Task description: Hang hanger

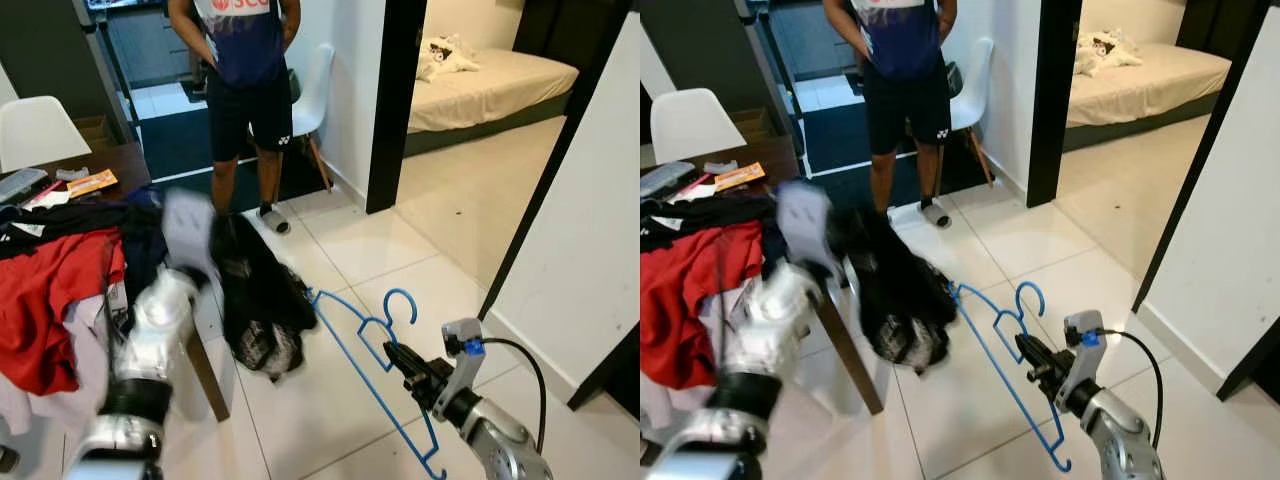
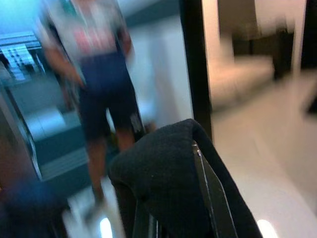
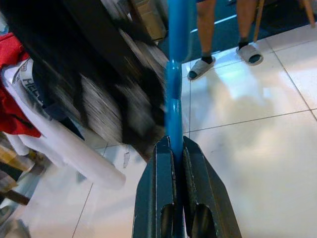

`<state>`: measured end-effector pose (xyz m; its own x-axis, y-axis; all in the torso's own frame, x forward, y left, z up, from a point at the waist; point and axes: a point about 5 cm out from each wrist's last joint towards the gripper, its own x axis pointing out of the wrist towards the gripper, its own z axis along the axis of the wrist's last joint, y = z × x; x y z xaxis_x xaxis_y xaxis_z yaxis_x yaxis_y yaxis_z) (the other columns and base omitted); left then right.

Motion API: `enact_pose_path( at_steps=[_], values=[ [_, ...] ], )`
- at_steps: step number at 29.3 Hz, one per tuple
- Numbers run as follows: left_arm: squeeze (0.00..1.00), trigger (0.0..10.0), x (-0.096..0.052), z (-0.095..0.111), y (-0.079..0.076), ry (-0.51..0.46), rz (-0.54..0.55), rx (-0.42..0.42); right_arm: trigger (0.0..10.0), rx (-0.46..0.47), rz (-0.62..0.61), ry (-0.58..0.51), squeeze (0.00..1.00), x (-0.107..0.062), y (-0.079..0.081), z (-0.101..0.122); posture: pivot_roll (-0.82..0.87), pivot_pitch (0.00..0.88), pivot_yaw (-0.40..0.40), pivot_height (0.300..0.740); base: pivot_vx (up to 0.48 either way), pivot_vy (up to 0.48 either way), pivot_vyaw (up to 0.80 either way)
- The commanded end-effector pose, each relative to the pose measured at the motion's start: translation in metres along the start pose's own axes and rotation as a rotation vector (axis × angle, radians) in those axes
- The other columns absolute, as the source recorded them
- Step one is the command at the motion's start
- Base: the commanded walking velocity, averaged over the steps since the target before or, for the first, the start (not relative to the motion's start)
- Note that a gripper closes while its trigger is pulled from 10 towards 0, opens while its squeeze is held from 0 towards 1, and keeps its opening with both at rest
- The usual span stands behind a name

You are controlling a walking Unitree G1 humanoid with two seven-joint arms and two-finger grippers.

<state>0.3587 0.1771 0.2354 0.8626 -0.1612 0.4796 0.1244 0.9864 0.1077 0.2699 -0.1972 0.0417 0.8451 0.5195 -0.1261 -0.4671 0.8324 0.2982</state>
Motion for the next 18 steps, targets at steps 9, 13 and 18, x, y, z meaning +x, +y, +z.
enact_pose_path(
  at_steps=[9, 13, 18],
  values=[
    [0.0, 10.0, 0.006, 0.036, 0.043, -0.093, 0.189, 0.057, 10.0, 0.063, -0.021, -0.049, 0.0, 0.004, 0.003, 0.001, -0.12, 0.0, 0.049, 0.74, 0.318, 0.0, 0.11],
    [0.0, 10.0, 0.004, 0.037, 0.046, -0.088, 0.201, 0.062, 10.0, 0.047, -0.014, -0.045, 0.0, 0.004, 0.004, 0.001, -0.11, 0.0, 0.049, 0.74, 0.48, 0.0, 0.0],
    [0.0, 10.0, -0.002, 0.04, 0.056, -0.072, 0.24, 0.085, 10.0, 0.009, 0.01, -0.039, 0.0, 0.005, 0.009, 0.0, -0.11, 0.0, 0.051, 0.74, 0.48, 0.0, 0.61]
  ],
)
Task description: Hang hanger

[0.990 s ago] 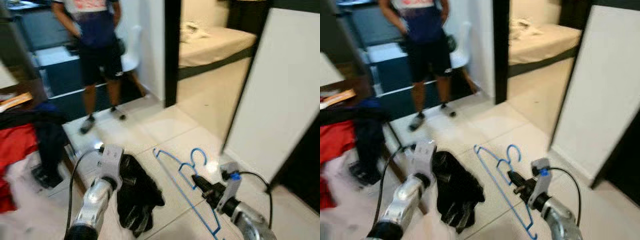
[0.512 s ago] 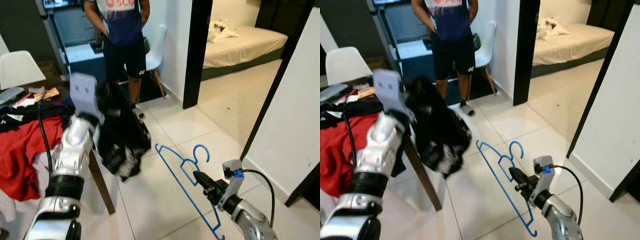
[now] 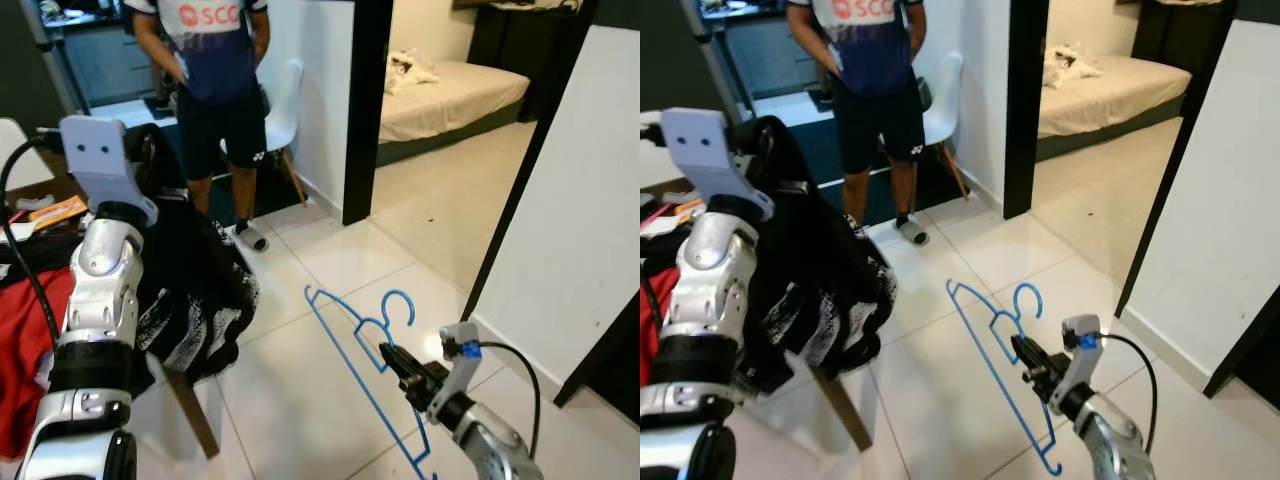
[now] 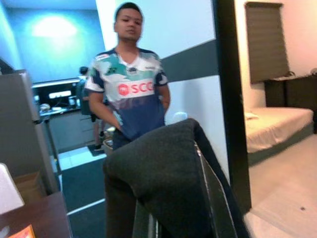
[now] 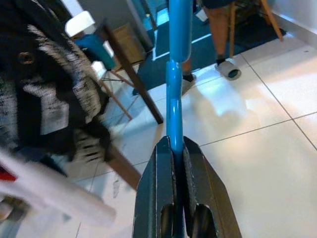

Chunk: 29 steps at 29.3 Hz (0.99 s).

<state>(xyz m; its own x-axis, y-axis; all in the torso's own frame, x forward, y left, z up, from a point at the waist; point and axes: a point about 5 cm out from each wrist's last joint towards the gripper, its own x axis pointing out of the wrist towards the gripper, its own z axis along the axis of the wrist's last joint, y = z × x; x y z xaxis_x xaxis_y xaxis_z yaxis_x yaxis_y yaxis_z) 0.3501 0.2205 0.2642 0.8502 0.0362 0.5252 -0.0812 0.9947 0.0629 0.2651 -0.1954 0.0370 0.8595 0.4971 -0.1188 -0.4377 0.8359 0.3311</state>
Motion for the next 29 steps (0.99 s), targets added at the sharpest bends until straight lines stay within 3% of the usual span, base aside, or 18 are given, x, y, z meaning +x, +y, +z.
enact_pose_path(
  at_steps=[1, 2, 4, 6, 7, 9, 11, 13, 16, 21, 23, 24, 25, 27, 28, 29],
  values=[
    [0.0, 10.0, 0.001, 0.013, 0.02, -0.035, 0.066, 0.039, 10.0, -0.032, 0.037, -0.025, 0.0, 0.007, 0.008, 0.006, -0.11, 0.0, 0.048, 0.74, 0.48, 0.0, 0.76],
    [0.0, 10.0, 0.001, 0.013, 0.02, -0.035, 0.066, 0.039, 10.0, -0.032, 0.037, -0.025, 0.0, 0.007, 0.008, 0.006, -0.11, 0.0, 0.048, 0.74, 0.48, 0.0, 0.76],
    [0.0, 10.0, 0.001, 0.015, 0.043, -0.03, 0.153, 0.069, 10.0, -0.037, 0.042, -0.026, 0.0, 0.007, 0.008, 0.007, -0.11, 0.0, 0.042, 0.74, 0.48, 0.0, 0.76],
    [0.0, 10.0, 0.001, 0.015, 0.043, -0.03, 0.153, 0.069, 10.0, -0.037, 0.042, -0.026, 0.0, 0.007, 0.008, 0.007, -0.11, 0.0, 0.042, 0.74, 0.48, 0.0, 0.76],
    [0.0, 10.0, 0.001, 0.017, 0.054, -0.03, 0.193, 0.075, 10.0, -0.039, 0.044, -0.025, 0.0, 0.007, 0.008, 0.007, -0.11, 0.0, 0.04, 0.74, 0.48, 0.0, 0.76],
    [0.0, 10.0, 0.001, 0.017, 0.054, -0.03, 0.193, 0.075, 10.0, -0.039, 0.044, -0.025, 0.0, 0.007, 0.008, 0.007, -0.11, 0.0, 0.04, 0.74, 0.48, 0.0, 0.76],
    [0.0, 10.0, -0.001, 0.023, 0.071, -0.041, 0.27, 0.101, 10.0, -0.044, 0.051, -0.022, 0.0, 0.007, 0.008, 0.007, -0.11, 0.0, 0.033, 0.74, 0.48, 0.0, 0.76],
    [0.0, 10.0, -0.004, 0.025, 0.073, -0.045, 0.295, 0.116, 10.0, -0.046, 0.055, -0.02, 0.0, 0.007, 0.008, 0.007, -0.11, 0.0, 0.031, 0.74, 0.48, 0.0, 0.76],
    [0.0, 10.0, -0.015, 0.025, 0.07, -0.037, 0.336, 0.135, 10.0, -0.047, 0.058, -0.017, 0.0, 0.006, 0.008, 0.007, -0.1, 0.0, 0.028, 0.74, 0.48, 0.0, 0.76],
    [0.0, 10.0, -0.02, 0.025, 0.068, -0.031, 0.347, 0.138, 10.0, -0.047, 0.058, -0.016, 0.0, 0.006, 0.008, 0.007, -0.1, 0.0, 0.028, 0.74, 0.446, 0.0, 0.76],
    [0.0, 10.0, -0.037, 0.008, 0.053, 0.056, 0.354, 0.122, 10.0, -0.02, 0.047, -0.014, 0.0, 0.006, 0.005, 0.007, -0.09, 0.0, 0.013, 0.74, 0.0, 0.0, 0.76],
    [0.0, 10.0, -0.037, 0.008, 0.053, 0.056, 0.354, 0.122, 10.0, -0.02, 0.047, -0.014, 0.0, 0.006, 0.005, 0.007, -0.09, 0.0, 0.013, 0.74, 0.0, 0.0, 0.76],
    [0.0, 10.0, -0.05, -0.005, 0.047, 0.124, 0.379, 0.111, 10.0, -0.009, 0.044, -0.016, 0.0, 0.005, 0.004, 0.008, -0.09, 0.0, 0.011, 0.74, 0.0, 0.0, 0.43],
    [0.0, 10.0, -0.05, -0.005, 0.047, 0.124, 0.379, 0.111, 10.0, -0.009, 0.044, -0.016, 0.0, 0.005, 0.004, 0.008, -0.09, 0.0, 0.011, 0.74, 0.0, 0.0, 0.43],
    [0.0, 10.0, -0.064, -0.019, 0.045, 0.203, 0.421, 0.106, 10.0, 0.003, 0.038, -0.015, 0.0, 0.005, 0.003, 0.008, -0.09, 0.0, 0.01, 0.74, 0.0, 0.0, 0.0],
    [0.0, 10.0, -0.064, -0.019, 0.045, 0.203, 0.421, 0.106, 10.0, 0.003, 0.038, -0.015, 0.0, 0.005, 0.003, 0.008, -0.09, 0.0, 0.01, 0.74, 0.0, 0.0, 0.0]
  ],
)
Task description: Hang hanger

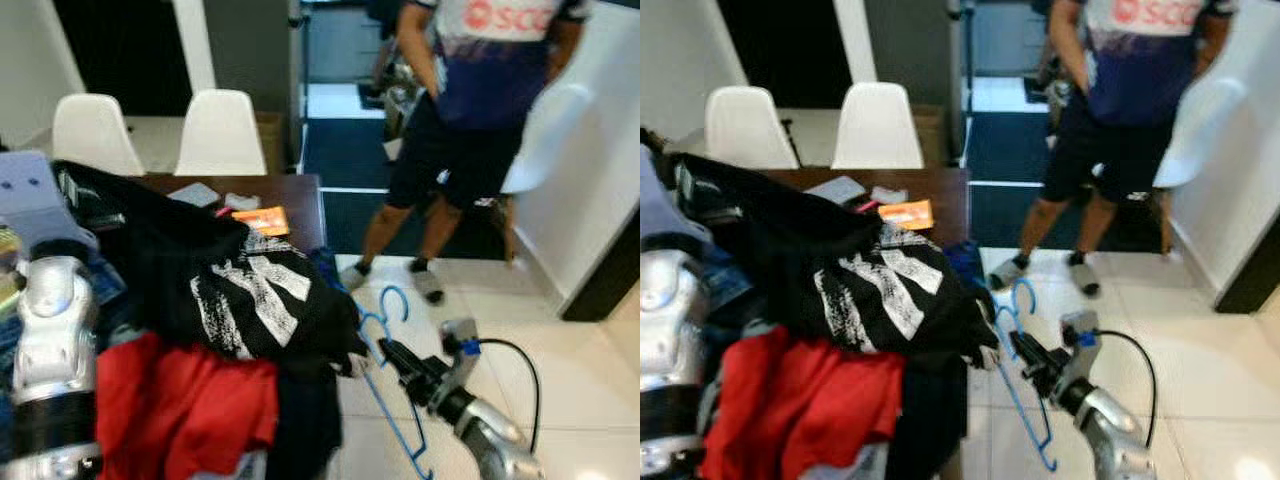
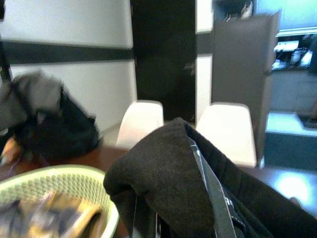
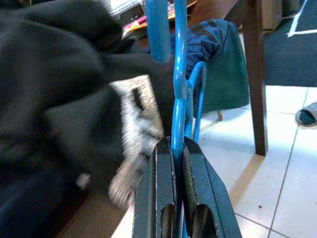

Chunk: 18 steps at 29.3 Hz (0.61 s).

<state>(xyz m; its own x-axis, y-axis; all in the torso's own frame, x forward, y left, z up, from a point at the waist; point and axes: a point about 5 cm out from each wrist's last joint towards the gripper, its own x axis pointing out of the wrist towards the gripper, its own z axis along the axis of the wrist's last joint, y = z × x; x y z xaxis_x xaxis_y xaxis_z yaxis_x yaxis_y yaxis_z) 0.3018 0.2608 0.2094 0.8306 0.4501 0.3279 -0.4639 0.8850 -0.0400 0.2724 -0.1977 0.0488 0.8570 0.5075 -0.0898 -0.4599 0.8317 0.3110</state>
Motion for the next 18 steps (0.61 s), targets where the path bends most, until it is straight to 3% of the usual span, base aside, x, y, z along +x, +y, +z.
enact_pose_path(
  at_steps=[1, 2, 5, 6, 7, 8, 11, 15, 16, 17, 18],
  values=[
    [0.0, 10.0, -0.007, -0.01, 0.008, 0.062, 0.066, 0.023, 10.0, 0.032, 0.012, 0.009, 0.0, 0.0, 0.004, -0.005, -0.08, 0.0, 0.006, 0.74, 0.0, 0.0, 0.0],
    [0.0, 10.0, -0.022, -0.037, 0.017, 0.189, 0.121, 0.036, 10.0, 0.04, 0.0, 0.011, 0.0, 0.0, 0.002, -0.005, -0.08, 0.0, 0.002, 0.74, 0.0, 0.0, 0.0],
    [0.0, 10.0, -0.026, -0.043, 0.019, 0.229, 0.135, 0.036, 10.0, 0.042, -0.003, 0.011, 0.0, -0.001, 0.001, -0.005, -0.08, 0.0, -0.006, 0.74, 0.0, 0.0, 0.0],
    [0.12, 10.0, -0.026, -0.056, 0.021, 0.287, 0.134, 0.001, 10.0, 0.043, -0.004, 0.01, 0.0, -0.001, 0.001, -0.005, -0.08, 0.0, -0.006, 0.74, 0.0, 0.0, 0.0],
    [0.12, 10.0, -0.026, -0.056, 0.021, 0.287, 0.134, 0.001, 10.0, 0.043, -0.004, 0.01, 0.0, -0.001, 0.001, -0.005, -0.08, 0.0, -0.006, 0.74, 0.0, 0.0, 0.0],
    [1.0, 10.0, -0.027, -0.069, 0.018, 0.359, 0.1, -0.015, 10.0, 0.044, -0.005, 0.01, 0.0, -0.001, 0.0, -0.005, -0.08, 0.0, -0.006, 0.74, 0.0, 0.0, 0.0],
    [1.0, 10.0, -0.03, -0.077, 0.017, 0.412, 0.081, -0.025, 10.0, 0.045, -0.006, 0.01, 0.0, -0.001, 0.0, -0.004, -0.09, 0.0, 0.001, 0.74, 0.0, 0.0, 0.0],
    [1.0, 10.0, -0.04, -0.085, 0.029, 0.488, 0.163, 0.056, 10.0, 0.05, -0.012, 0.006, 0.0, -0.001, 0.0, -0.004, -0.1, 0.0, 0.005, 0.74, 0.0, 0.0, 0.0],
    [1.0, 10.0, -0.044, -0.085, 0.038, 0.51, 0.215, 0.105, 10.0, 0.052, -0.014, 0.004, 0.0, -0.001, 0.0, -0.004, -0.09, 0.0, 0.002, 0.74, 0.0, 0.0, 0.0],
    [1.0, 10.0, -0.044, -0.085, 0.038, 0.51, 0.215, 0.105, 10.0, 0.052, -0.014, 0.004, 0.0, -0.001, 0.0, -0.004, -0.09, 0.0, 0.002, 0.74, 0.0, 0.0, 0.0],
    [1.0, 10.0, -0.045, -0.083, 0.048, 0.518, 0.221, 0.206, 10.0, 0.056, -0.015, 0.003, 0.0, -0.001, 0.0, -0.003, -0.09, 0.0, -0.005, 0.74, 0.0, 0.0, 0.0]
  ],
)
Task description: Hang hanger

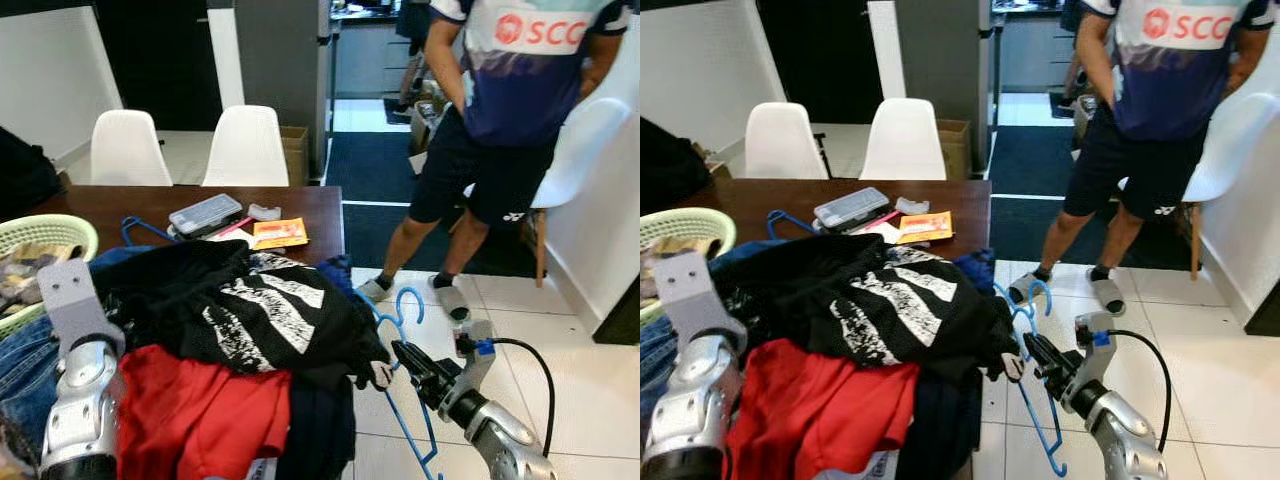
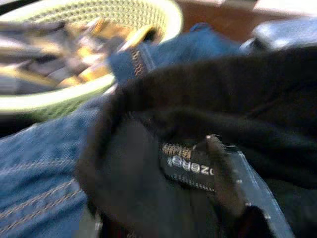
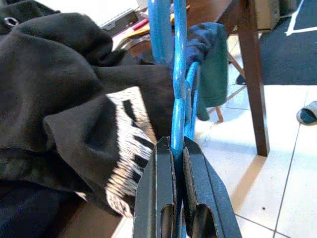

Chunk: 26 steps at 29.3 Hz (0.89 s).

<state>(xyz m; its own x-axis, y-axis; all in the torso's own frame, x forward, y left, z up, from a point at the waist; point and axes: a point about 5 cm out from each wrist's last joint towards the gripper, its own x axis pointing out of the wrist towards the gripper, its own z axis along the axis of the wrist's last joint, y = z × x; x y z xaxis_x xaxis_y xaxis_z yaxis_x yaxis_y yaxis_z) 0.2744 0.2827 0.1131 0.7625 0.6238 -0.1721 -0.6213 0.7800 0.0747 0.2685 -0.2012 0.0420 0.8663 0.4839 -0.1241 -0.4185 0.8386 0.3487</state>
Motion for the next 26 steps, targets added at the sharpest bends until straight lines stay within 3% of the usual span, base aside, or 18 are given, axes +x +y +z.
enact_pose_path(
  at_steps=[1, 2, 3, 4, 5, 6, 8, 9, 10, 11, 13, 18, 20, 21, 22, 24, 25, 26],
  values=[
    [1.0, 10.0, 0.001, 0.008, 0.019, -0.027, 0.045, 0.227, 10.0, 0.016, 0.022, -0.02, 0.0, 0.003, 0.003, 0.003, -0.08, 0.0, -0.015, 0.74, 0.0, 0.0, 0.0],
    [1.0, 10.0, 0.001, 0.008, 0.019, -0.027, 0.045, 0.227, 10.0, 0.016, 0.022, -0.02, 0.0, 0.003, 0.003, 0.003, -0.08, 0.0, -0.015, 0.74, 0.0, 0.0, 0.0],
    [1.0, 10.0, 0.002, 0.012, 0.02, -0.043, -0.001, 0.402, 10.0, 0.02, 0.024, -0.019, 0.0, 0.003, 0.003, 0.003, -0.07, 0.0, -0.024, 0.74, 0.0, 0.0, 0.0],
    [1.0, 10.0, -0.001, 0.013, 0.021, -0.045, -0.055, 0.524, 10.0, 0.026, 0.029, -0.016, 0.0, 0.003, 0.003, 0.003, -0.06, 0.0, -0.027, 0.74, 0.0, 0.0, 0.0],
    [1.0, 10.0, -0.001, 0.013, 0.021, -0.045, -0.055, 0.524, 10.0, 0.026, 0.029, -0.016, 0.0, 0.003, 0.003, 0.003, -0.06, 0.0, -0.027, 0.74, 0.0, 0.0, 0.0],
    [1.0, 10.0, -0.003, 0.013, 0.021, -0.04, -0.091, 0.585, 10.0, 0.031, 0.032, -0.015, 0.0, 0.003, 0.003, 0.003, -0.06, 0.0, -0.027, 0.74, 0.0, 0.0, 0.0],
    [1.0, 10.0, -0.008, 0.01, 0.019, -0.007, -0.133, 0.567, 10.0, 0.035, 0.036, -0.013, 0.0, 0.003, 0.003, 0.003, -0.05, 0.0, -0.038, 0.74, 0.0, 0.0, 0.0],
    [1.0, 10.0, -0.017, 0.007, 0.012, 0.031, -0.238, 0.622, 10.0, 0.039, 0.04, -0.012, 0.0, 0.003, 0.003, 0.003, -0.05, 0.0, -0.044, 0.74, 0.0, 0.0, 0.0],
    [1.0, 10.0, -0.028, 0.008, 0.003, 0.066, -0.346, 0.602, 10.0, 0.043, 0.042, -0.011, 0.0, 0.003, 0.003, 0.003, -0.05, 0.0, -0.044, 0.74, 0.0, 0.0, 0.0],
    [1.0, 10.0, -0.028, 0.008, 0.003, 0.066, -0.346, 0.602, 10.0, 0.043, 0.042, -0.011, 0.0, 0.003, 0.003, 0.003, -0.05, 0.0, -0.044, 0.74, 0.0, 0.0, 0.0],
    [1.0, 10.0, -0.045, 0.017, -0.009, 0.081, -0.491, 0.591, 10.0, 0.049, 0.046, -0.011, 0.0, 0.003, 0.002, 0.003, -0.04, 0.0, -0.047, 0.74, 0.0, 0.0, 0.0],
    [1.0, 10.0, -0.052, 0.025, -0.014, 0.074, -0.54, 0.603, 10.0, 0.052, 0.046, -0.011, 0.0, 0.002, 0.002, 0.003, -0.04, 0.0, -0.049, 0.74, 0.0, 0.0, 0.0],
    [1.0, 10.0, -0.055, 0.035, -0.019, 0.031, -0.557, 0.606, 10.0, 0.056, 0.047, -0.012, 0.0, 0.002, 0.002, 0.004, -0.04, 0.0, -0.049, 0.74, 0.0, 0.0, 0.0],
    [1.0, 10.0, -0.057, 0.052, -0.034, -0.088, -0.589, 0.521, 10.0, 0.059, 0.047, -0.013, 0.0, 0.002, 0.001, 0.004, -0.03, 0.0, -0.05, 0.74, 0.0, 0.0, 0.0],
    [1.0, 10.0, -0.062, 0.073, -0.05, -0.24, -0.605, 0.367, 10.0, 0.061, 0.046, -0.015, 0.0, 0.003, 0.001, 0.004, -0.04, 0.0, -0.047, 0.74, 0.0, 0.0, 0.0],
    [1.0, 10.0, -0.062, 0.073, -0.05, -0.24, -0.605, 0.367, 10.0, 0.061, 0.046, -0.015, 0.0, 0.003, 0.001, 0.004, -0.04, 0.0, -0.047, 0.74, 0.0, 0.0, 0.0],
    [0.0, 10.0, -0.068, 0.083, -0.063, -0.326, -0.624, 0.189, 10.0, 0.063, 0.047, -0.016, 0.0, 0.003, 0.001, 0.005, -0.05, 0.0, -0.043, 0.74, 0.0, 0.0, 0.0],
    [0.0, 10.0, -0.074, 0.082, -0.075, -0.355, -0.641, 0.102, 10.0, 0.065, 0.045, -0.02, 0.0, 0.003, 0.001, 0.005, -0.05, 0.0, -0.043, 0.74, 0.0, 0.0, 0.0]
  ],
)
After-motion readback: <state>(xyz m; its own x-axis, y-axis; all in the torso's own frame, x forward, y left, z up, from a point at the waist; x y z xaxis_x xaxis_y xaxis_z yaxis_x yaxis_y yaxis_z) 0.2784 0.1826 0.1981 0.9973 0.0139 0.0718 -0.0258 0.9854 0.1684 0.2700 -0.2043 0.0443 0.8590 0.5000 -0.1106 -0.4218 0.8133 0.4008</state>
